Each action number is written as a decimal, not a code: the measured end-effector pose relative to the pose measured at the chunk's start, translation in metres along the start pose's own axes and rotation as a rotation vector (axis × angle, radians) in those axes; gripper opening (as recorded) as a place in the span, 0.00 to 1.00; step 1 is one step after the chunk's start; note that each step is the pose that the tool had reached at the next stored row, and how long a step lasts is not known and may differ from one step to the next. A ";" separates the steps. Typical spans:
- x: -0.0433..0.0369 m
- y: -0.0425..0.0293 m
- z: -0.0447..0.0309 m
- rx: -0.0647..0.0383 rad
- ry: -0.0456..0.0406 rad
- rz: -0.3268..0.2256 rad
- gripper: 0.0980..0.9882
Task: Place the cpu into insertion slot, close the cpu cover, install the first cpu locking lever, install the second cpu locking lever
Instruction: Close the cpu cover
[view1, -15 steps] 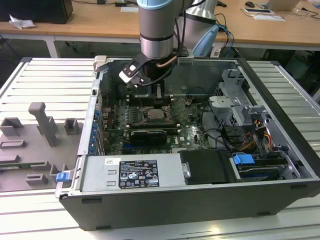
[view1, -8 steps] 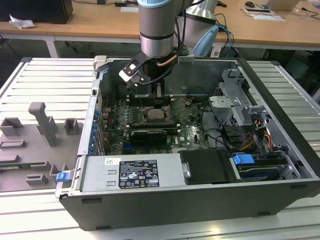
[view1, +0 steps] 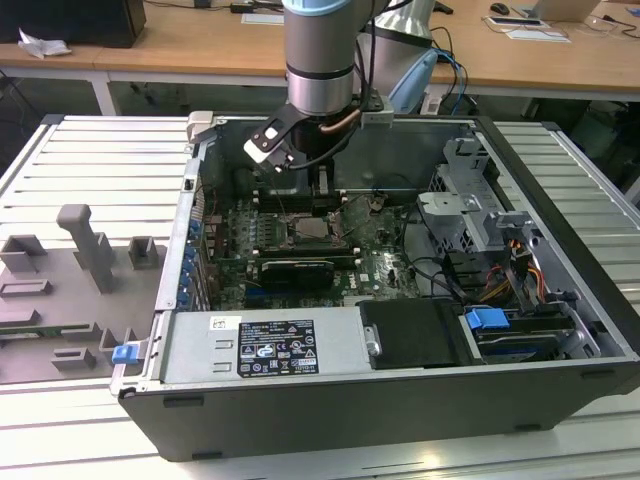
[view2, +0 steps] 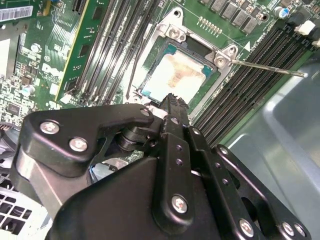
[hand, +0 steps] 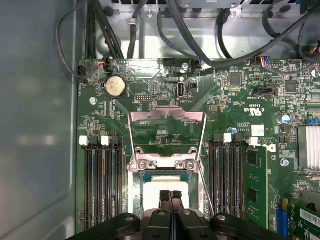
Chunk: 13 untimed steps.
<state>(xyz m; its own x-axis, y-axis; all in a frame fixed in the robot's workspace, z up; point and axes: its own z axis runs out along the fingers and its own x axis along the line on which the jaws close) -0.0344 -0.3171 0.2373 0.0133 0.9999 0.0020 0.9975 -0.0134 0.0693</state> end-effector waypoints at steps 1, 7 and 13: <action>0.0000 0.0001 -0.0009 0.000 -0.0001 0.000 0.01; 0.0000 0.0009 -0.0123 0.000 -0.0004 0.000 0.01; 0.0001 0.0046 -0.0172 0.001 -0.0013 0.000 0.01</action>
<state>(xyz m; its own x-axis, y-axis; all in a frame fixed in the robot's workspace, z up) -0.0310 -0.3171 0.2548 0.0133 0.9999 0.0007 0.9976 -0.0133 0.0681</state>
